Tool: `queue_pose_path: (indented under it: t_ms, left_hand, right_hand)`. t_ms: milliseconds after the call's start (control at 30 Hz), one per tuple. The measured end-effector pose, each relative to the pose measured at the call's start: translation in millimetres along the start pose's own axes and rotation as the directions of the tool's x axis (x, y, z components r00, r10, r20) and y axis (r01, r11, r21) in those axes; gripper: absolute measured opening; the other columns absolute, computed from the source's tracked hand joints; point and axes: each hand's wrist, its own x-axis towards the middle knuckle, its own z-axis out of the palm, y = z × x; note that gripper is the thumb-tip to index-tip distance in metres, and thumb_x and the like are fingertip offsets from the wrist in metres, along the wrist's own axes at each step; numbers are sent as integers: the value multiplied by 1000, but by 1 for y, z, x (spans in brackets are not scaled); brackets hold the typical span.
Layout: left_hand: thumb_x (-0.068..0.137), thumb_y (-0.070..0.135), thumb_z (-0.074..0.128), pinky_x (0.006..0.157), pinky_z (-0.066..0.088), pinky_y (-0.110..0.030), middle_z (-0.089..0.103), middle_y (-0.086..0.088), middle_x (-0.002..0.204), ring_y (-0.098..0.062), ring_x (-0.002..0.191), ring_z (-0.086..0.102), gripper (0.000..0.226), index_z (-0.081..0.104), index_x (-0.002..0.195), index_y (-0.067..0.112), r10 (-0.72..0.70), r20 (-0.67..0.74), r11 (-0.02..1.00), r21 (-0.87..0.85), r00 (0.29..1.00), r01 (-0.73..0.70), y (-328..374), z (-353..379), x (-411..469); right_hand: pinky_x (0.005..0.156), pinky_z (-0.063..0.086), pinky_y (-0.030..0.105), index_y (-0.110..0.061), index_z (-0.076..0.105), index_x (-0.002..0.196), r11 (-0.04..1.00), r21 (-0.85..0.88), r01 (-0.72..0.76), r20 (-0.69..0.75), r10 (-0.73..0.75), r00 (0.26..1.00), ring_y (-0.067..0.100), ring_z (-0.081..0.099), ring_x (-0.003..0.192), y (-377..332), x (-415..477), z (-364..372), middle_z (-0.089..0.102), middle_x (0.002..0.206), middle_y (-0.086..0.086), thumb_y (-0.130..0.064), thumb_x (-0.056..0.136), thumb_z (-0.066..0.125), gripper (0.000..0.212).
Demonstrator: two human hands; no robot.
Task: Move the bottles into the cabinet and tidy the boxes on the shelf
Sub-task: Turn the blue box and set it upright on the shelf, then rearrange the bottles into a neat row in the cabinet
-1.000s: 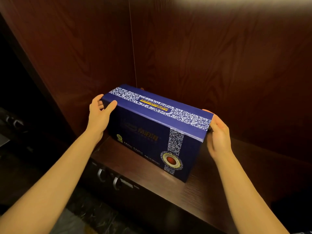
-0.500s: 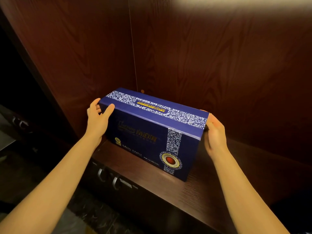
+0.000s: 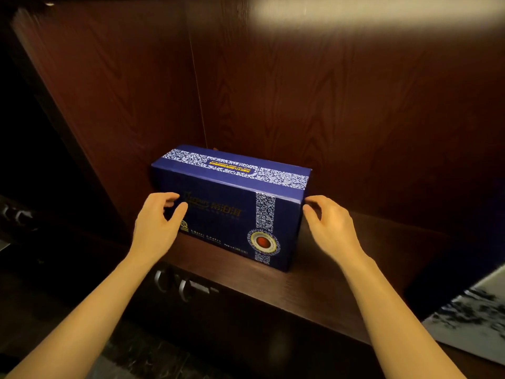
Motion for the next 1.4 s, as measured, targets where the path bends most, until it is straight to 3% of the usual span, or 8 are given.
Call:
queue_pose_path:
  t_ms: [167, 333, 500, 633, 767, 1033, 1167, 1400]
  left_hand:
    - [94, 40, 60, 79, 51, -33, 62, 13, 103, -5, 93, 61, 26, 63, 115, 25, 69, 89, 997, 27, 994, -72, 26, -24, -48]
    - [94, 40, 58, 75, 45, -24, 62, 19, 103, -1, 91, 56, 22, 65, 110, 28, 177, 165, 969, 146, 970, -201, 49, -45, -103]
    - [93, 38, 60, 69, 48, -23, 66, 15, 96, -2, 84, 56, 18, 68, 105, 27, 274, 222, 941, 140, 936, -309, 78, -43, -150]
    - [91, 34, 65, 60, 37, -13, 60, 20, 82, -2, 69, 53, 4, 65, 92, 30, 362, 265, 921, 49, 894, -388, 115, -29, -182]
    - [91, 32, 65, 55, 33, -12, 58, 20, 69, 1, 58, 51, 12, 59, 81, 34, 446, 300, 891, -59, 843, -450, 166, -5, -206]
    - [92, 31, 64, 50, 36, -18, 55, 16, 63, -2, 55, 52, 17, 57, 77, 33, 551, 327, 835, -200, 768, -513, 272, 43, -254]
    - [92, 31, 63, 53, 43, -29, 58, 12, 66, -7, 59, 55, 15, 59, 78, 30, 544, 335, 839, -236, 769, -491, 327, 75, -286]
    - [94, 29, 63, 52, 46, -32, 60, 11, 66, -6, 59, 56, 16, 60, 78, 28, 553, 356, 832, -286, 753, -476, 437, 140, -352]
  right_hand:
    - [92, 51, 38, -18, 65, 125, 975, -183, 128, -29, -135, 990, 22, 63, 114, -24, -64, -21, 69, 124, 1, -30, 100, 57, 29]
    - [84, 54, 37, -15, 70, 111, 947, -243, 209, -77, -233, 969, 22, 66, 98, -48, -136, -45, 72, 107, 0, -23, 96, 63, 18]
    - [79, 51, 31, -18, 70, 98, 953, -250, 172, -143, -212, 967, 16, 62, 90, -55, -212, -80, 69, 95, -5, -25, 97, 60, 12]
    - [70, 47, 24, -20, 67, 94, 948, -298, 108, -170, -164, 972, 12, 61, 80, -43, -261, -116, 67, 87, -8, -29, 99, 55, 17]
    - [61, 46, 27, -21, 66, 90, 941, -338, -12, -249, -77, 965, 12, 59, 70, -21, -298, -159, 65, 78, -9, -30, 100, 54, 18]
    - [63, 50, 39, -24, 63, 88, 925, -351, -146, -320, 28, 947, 12, 59, 67, 44, -350, -245, 62, 72, -8, -35, 102, 50, 22]
    - [61, 49, 34, -24, 65, 90, 923, -350, -158, -337, 33, 941, 10, 57, 65, 93, -369, -288, 63, 74, -9, -34, 102, 50, 21]
    - [55, 38, 22, -25, 64, 89, 933, -322, -162, -352, 40, 935, 2, 48, 57, 187, -396, -374, 53, 65, -14, -34, 102, 52, 19]
